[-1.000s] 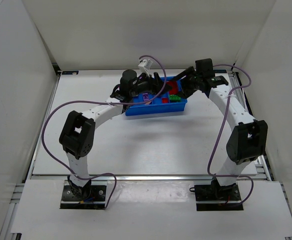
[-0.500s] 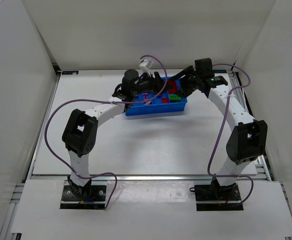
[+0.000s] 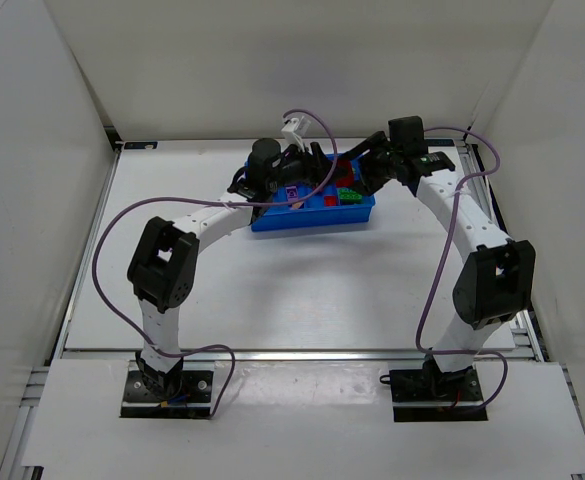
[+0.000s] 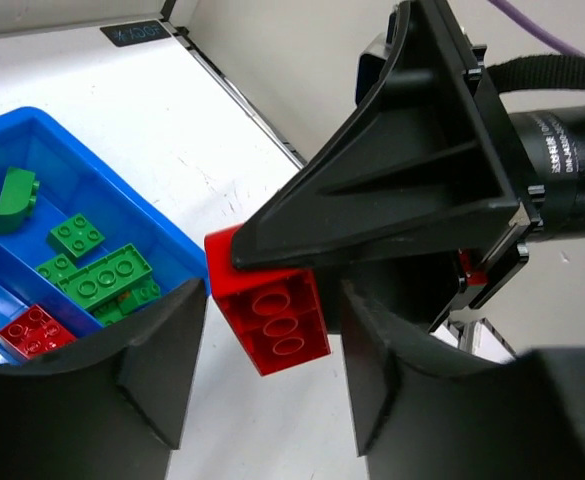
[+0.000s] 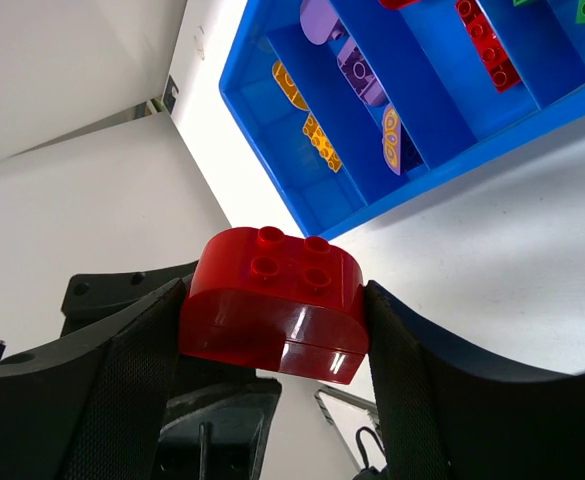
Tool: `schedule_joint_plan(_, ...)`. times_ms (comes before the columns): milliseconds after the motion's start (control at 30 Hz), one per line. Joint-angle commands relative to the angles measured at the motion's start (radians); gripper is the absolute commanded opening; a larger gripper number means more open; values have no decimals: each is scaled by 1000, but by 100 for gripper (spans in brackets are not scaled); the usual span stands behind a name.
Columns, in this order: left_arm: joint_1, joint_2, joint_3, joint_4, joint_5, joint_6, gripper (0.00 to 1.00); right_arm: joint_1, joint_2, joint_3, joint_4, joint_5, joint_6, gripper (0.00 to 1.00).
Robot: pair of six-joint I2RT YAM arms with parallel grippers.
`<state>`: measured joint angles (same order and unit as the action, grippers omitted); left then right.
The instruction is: Sort the legos into containers by color
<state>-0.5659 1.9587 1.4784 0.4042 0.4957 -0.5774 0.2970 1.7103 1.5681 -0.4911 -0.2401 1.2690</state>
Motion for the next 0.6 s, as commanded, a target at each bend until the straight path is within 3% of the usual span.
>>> schedule_joint_plan(0, -6, -12, 36, 1, -23, -1, 64, 8, 9, 35, 32, -7, 4, 0)
schedule_joint_plan(433, -6, -7, 48, -62, -77, 16, 21, 10, 8, 35, 52, -5, -3, 0)
schedule_joint_plan(567, -8, -14, 39, -62, -83, 11, 13, 11, 5, 24, 83, -11, -31, 33)
